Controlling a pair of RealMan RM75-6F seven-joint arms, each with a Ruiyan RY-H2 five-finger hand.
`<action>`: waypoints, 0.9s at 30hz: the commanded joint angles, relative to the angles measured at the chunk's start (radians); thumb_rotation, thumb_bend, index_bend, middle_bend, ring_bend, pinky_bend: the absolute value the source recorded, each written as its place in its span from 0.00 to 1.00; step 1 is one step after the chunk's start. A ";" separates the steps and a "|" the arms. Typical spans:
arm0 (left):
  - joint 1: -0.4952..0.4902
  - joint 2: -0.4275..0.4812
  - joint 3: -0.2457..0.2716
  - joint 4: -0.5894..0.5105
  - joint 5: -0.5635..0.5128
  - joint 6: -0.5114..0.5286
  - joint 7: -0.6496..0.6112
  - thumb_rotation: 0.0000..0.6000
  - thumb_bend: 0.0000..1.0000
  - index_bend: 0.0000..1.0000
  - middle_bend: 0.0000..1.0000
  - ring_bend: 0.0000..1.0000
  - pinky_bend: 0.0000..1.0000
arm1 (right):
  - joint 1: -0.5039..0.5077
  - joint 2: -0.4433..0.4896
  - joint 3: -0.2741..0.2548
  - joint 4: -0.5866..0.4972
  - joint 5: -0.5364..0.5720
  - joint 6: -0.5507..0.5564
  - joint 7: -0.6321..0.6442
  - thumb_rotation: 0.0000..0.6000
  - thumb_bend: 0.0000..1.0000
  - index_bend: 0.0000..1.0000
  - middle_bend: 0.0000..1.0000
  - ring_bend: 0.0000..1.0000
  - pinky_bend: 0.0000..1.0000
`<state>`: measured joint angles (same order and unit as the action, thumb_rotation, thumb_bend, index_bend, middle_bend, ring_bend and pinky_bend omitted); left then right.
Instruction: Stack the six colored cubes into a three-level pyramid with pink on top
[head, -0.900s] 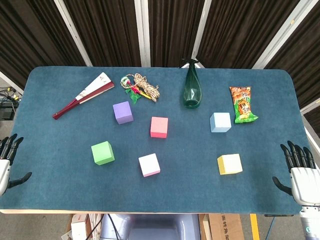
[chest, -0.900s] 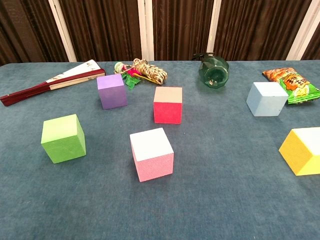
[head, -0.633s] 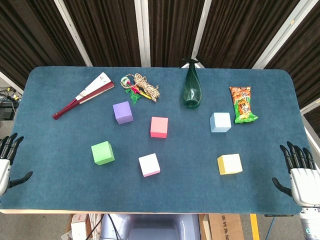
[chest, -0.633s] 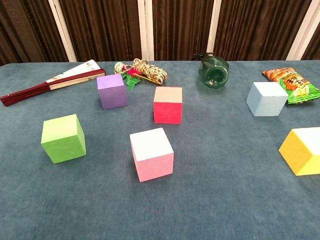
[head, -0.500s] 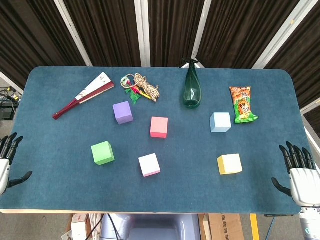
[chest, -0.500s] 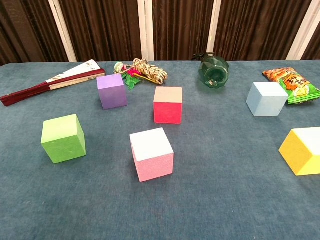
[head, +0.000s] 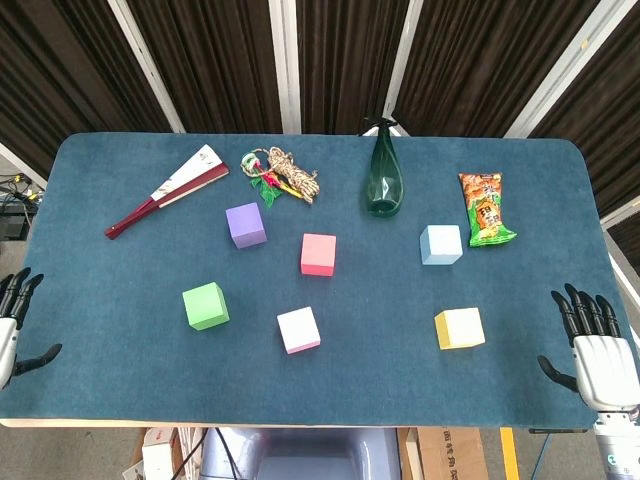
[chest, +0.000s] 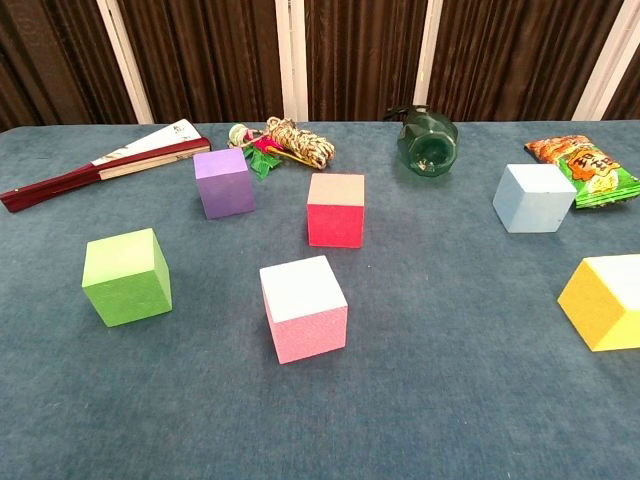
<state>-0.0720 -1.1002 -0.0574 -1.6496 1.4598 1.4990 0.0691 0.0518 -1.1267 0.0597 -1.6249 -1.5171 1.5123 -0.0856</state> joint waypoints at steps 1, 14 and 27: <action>-0.004 -0.003 -0.004 0.002 -0.014 -0.009 0.005 1.00 0.21 0.05 0.00 0.00 0.02 | -0.001 0.000 -0.001 -0.002 0.000 0.000 -0.001 1.00 0.24 0.09 0.00 0.06 0.04; -0.046 0.049 -0.037 -0.042 -0.067 -0.082 -0.006 1.00 0.20 0.05 0.00 0.00 0.02 | 0.001 -0.001 -0.005 -0.001 0.000 -0.009 -0.004 1.00 0.24 0.09 0.00 0.06 0.04; -0.258 0.122 -0.127 -0.049 -0.250 -0.420 0.016 1.00 0.20 0.04 0.01 0.00 0.02 | 0.013 -0.014 -0.008 -0.004 0.009 -0.037 -0.041 1.00 0.24 0.09 0.00 0.06 0.04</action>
<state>-0.3006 -0.9847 -0.1670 -1.6983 1.2387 1.1120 0.0786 0.0643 -1.1393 0.0518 -1.6284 -1.5093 1.4768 -0.1243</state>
